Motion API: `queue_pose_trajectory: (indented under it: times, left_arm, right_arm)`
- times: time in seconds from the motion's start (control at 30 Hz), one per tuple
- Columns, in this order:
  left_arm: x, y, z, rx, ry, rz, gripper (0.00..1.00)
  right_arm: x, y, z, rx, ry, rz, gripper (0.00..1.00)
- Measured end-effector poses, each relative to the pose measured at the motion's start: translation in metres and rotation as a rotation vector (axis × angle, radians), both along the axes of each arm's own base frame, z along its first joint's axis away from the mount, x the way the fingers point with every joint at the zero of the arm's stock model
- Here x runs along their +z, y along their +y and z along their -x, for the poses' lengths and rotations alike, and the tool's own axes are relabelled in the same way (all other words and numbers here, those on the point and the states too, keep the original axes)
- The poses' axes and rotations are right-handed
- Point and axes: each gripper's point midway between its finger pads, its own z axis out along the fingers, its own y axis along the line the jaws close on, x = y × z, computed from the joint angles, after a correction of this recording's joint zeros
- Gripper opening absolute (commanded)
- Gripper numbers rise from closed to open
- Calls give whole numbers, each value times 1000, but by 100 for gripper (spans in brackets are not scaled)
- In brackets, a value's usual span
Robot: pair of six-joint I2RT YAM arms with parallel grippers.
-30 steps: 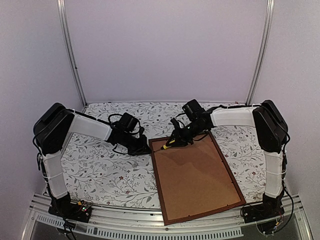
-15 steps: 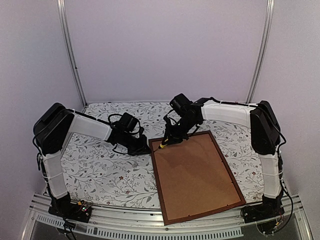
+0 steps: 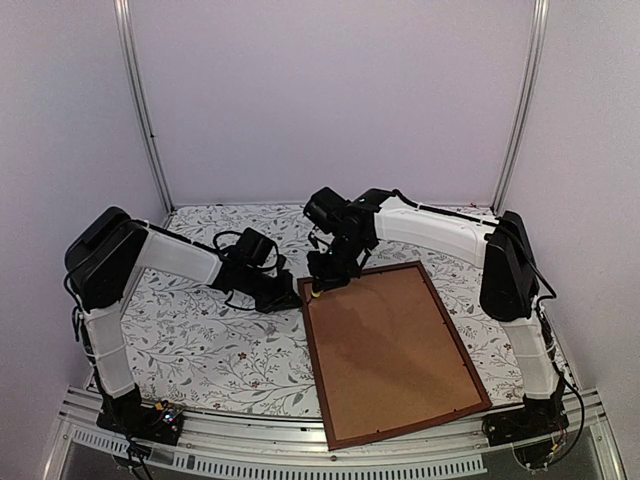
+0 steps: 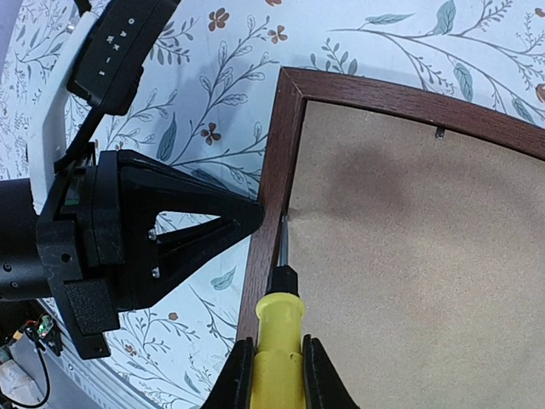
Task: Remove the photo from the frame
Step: Release the fastener from the backboard.
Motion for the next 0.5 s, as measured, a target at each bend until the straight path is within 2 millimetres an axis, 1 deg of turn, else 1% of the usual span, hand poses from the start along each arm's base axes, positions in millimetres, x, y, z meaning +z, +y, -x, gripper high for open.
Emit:
queue_pose_trajectory:
  times: [0.5]
  left_arm:
    - [0,0,1,5,-25,24,2]
  right_arm:
    - [0,18,13,-8,-110,147,0]
